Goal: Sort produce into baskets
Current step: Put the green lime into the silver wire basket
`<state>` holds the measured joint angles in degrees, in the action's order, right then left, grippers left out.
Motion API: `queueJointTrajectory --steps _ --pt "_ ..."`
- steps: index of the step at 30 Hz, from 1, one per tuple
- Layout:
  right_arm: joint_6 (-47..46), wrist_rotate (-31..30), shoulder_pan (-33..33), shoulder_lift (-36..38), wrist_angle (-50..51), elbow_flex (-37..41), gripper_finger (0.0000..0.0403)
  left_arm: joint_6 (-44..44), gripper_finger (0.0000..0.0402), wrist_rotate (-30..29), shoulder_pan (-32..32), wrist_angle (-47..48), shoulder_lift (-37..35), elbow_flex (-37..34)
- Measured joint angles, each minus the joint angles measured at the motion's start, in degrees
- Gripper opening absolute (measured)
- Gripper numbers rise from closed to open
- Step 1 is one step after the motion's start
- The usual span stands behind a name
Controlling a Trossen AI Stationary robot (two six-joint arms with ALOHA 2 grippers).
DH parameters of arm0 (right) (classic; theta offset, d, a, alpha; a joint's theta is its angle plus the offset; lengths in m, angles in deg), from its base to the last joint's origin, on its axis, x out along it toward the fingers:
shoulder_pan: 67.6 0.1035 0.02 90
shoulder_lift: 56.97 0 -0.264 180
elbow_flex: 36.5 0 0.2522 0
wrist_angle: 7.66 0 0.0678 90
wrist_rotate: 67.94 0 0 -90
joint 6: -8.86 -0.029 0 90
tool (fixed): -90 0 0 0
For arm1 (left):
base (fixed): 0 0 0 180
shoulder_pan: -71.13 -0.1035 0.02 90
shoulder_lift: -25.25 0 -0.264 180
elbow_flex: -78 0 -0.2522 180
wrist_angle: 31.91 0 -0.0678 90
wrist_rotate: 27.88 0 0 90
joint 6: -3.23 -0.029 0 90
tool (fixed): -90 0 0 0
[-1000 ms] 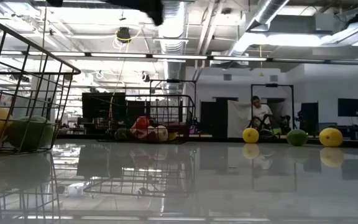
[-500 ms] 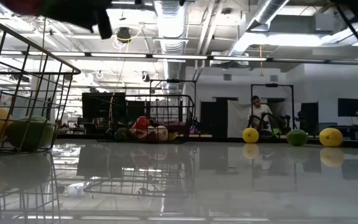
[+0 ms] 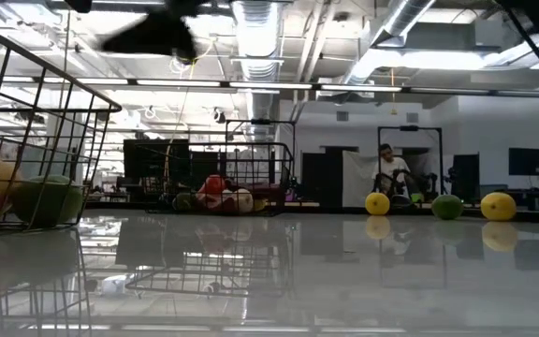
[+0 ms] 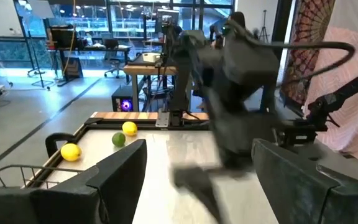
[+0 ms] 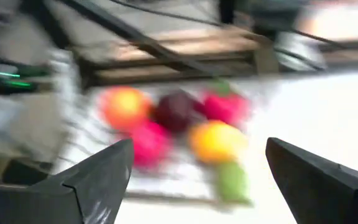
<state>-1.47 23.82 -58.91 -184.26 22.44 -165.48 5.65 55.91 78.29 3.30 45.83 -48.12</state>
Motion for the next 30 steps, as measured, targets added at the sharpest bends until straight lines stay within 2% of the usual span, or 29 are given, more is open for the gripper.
queueJointTrajectory --steps 8,13,18,25,30 --pt "-1.1 -21.9 -0.7 6.8 26.8 0.2 0.0381 0.4 0.0279 0.5 0.0 0.9 0.0 0.0" --pt "-3.6 -27.4 -2.9 10.6 34.5 5.6 0.0374 0.9 0.0279 0.5 0.0 1.4 0.0 0.0" --pt "-6.2 -28.8 -7.0 17.2 32.8 18.0 0.0372 0.9 0.0279 0.5 0.0 1.5 0.0 0.0" --pt "-7.7 -29.3 -13.8 30.7 14.6 40.8 0.0372 -0.2 0.0279 -1.9 0.0 1.3 0.0 0.0" --pt "-10.5 -29.6 -18.8 38.1 9.9 49.4 0.0372 -0.2 0.0279 -1.8 0.0 1.2 0.0 0.0"
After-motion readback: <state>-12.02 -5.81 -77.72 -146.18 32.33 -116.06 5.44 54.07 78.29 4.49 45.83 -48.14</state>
